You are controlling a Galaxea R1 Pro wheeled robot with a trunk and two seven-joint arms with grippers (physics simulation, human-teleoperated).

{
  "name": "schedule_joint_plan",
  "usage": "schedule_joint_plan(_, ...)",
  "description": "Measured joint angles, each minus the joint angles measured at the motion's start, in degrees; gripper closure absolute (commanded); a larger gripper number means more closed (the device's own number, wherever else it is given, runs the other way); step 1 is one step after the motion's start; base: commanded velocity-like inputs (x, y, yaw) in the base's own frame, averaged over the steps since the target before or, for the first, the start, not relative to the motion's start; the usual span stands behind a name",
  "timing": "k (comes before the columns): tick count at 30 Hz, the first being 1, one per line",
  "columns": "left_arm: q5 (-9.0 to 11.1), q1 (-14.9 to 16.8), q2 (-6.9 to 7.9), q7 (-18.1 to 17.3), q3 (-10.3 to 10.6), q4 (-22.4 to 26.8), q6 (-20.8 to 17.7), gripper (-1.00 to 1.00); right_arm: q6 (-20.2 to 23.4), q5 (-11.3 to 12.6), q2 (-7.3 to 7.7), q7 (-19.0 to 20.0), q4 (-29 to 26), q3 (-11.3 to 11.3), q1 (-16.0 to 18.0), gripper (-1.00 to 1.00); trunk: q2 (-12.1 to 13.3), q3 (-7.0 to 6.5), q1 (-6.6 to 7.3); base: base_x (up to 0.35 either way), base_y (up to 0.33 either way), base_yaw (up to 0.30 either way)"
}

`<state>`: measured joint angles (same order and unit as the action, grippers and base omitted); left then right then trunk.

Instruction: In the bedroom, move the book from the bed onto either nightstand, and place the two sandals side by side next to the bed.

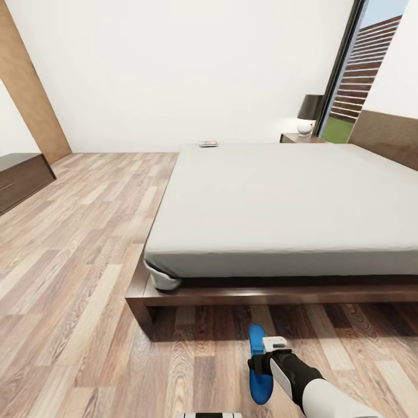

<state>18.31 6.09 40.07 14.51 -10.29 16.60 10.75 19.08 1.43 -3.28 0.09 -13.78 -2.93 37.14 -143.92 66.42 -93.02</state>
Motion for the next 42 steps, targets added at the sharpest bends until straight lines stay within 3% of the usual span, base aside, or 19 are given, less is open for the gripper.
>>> schedule_joint_plan(40,0.0,0.0,-0.09,0.0,0.0,0.0,0.1,1.0,0.0,0.0,0.09,0.0,0.1,0.0,0.0,1.0,0.0,0.0,-0.01,0.044,0.075,0.0)
schedule_joint_plan(42,0.0,0.0,-0.09,0.0,0.0,0.0,0.1,1.0,0.0,0.0,0.09,0.0,0.1,0.0,0.0,1.0,0.0,0.44,-0.06,0.0,0.001,0.0)
